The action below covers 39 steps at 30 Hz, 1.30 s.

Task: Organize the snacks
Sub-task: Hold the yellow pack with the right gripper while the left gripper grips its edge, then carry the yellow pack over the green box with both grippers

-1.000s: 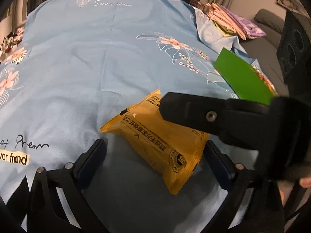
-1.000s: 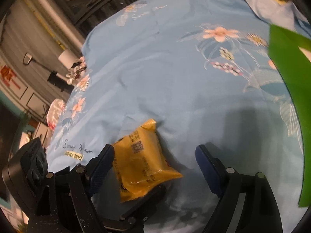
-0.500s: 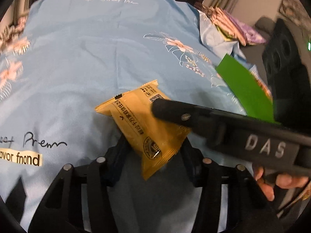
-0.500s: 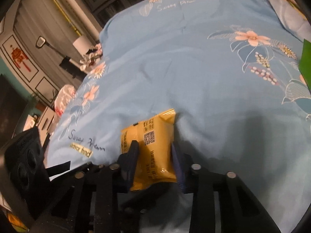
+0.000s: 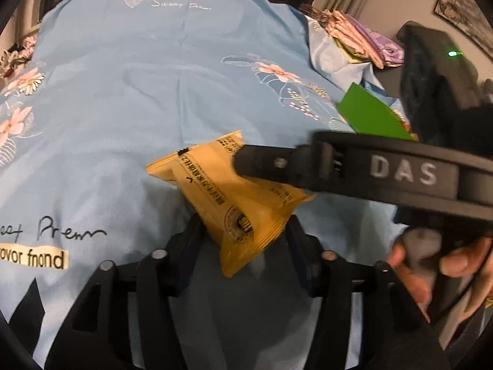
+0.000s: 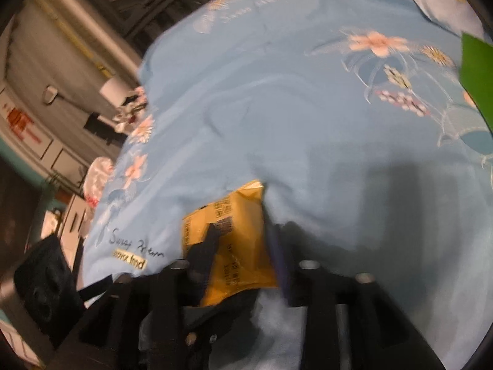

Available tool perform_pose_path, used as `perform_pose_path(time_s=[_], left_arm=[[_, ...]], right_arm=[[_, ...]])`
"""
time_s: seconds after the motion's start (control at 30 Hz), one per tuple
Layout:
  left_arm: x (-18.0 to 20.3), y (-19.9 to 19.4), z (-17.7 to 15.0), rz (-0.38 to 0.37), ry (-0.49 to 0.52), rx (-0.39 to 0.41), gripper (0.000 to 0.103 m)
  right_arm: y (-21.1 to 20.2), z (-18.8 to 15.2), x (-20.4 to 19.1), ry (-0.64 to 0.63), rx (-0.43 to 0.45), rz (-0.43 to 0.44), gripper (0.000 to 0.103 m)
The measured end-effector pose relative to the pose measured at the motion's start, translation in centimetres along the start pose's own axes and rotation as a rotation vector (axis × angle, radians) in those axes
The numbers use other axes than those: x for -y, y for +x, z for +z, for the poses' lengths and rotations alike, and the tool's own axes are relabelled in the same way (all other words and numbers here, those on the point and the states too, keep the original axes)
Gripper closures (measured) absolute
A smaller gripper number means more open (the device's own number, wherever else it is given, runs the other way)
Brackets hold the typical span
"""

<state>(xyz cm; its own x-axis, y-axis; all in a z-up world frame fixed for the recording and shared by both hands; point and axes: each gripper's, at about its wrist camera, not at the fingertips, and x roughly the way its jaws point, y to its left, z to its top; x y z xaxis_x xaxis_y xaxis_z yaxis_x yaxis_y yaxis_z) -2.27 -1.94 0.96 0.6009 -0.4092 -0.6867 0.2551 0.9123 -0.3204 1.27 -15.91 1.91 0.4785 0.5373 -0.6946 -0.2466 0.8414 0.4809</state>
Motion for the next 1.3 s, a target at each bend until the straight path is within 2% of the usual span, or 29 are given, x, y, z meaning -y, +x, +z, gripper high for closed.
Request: perform_pose_path(time_s=[0.07,0.2,0.23,0.3,0.4,0.6,0.7,1.0,1.2,1.3], left_arm=[[-0.2,0.0,0.1,-0.011,-0.017,-0.001,0.044],[-0.2,0.2,0.3,-0.012,-0.032,0.000,0.046],[-0.4,0.3,0.3,-0.012,-0.041,-0.004,0.046],[-0.7,0.2,0.5,-0.006,-0.061,-0.005,0.053],[-1.3,0.0,0.6,-0.024,-0.087,-0.004,0.058],[-0.6,-0.3,0.3,0.035,-0.024,0.006,0.061],[-0.8,-0.7,0.3,0.032,-0.031,0.021,0.061],[-0.6,-1.8,0.6,0.060,0.001,0.103,0.061],[-0.1,-1.8,0.8,0.058,0.007,0.117,0.061],[0.7,-2.1,0.8,0.066,0.043,0.138,0.061]], right_arm=[[0.6,0.0,-0.1,-0.007,-0.012,0.012,0.046],[1.7,-0.3,-1.3,-0.074,-0.015,0.066,0.046],[1.9,-0.4,-1.6,-0.090,-0.005,0.049,0.046],[2.0,-0.5,-1.8,-0.092,0.018,0.040,0.047],[1.7,-0.3,-1.2,-0.054,0.023,0.077,0.053],[1.0,-0.5,-1.9,-0.085,0.045,0.076,0.061],[0.4,-0.4,-1.7,-0.076,0.060,0.103,0.064],[-0.8,-0.1,-3.0,-0.101,0.106,0.135,0.064],[-1.4,-0.1,-3.0,-0.099,0.119,0.140,0.064],[-2.1,-0.1,-2.8,-0.098,0.136,0.147,0.064]])
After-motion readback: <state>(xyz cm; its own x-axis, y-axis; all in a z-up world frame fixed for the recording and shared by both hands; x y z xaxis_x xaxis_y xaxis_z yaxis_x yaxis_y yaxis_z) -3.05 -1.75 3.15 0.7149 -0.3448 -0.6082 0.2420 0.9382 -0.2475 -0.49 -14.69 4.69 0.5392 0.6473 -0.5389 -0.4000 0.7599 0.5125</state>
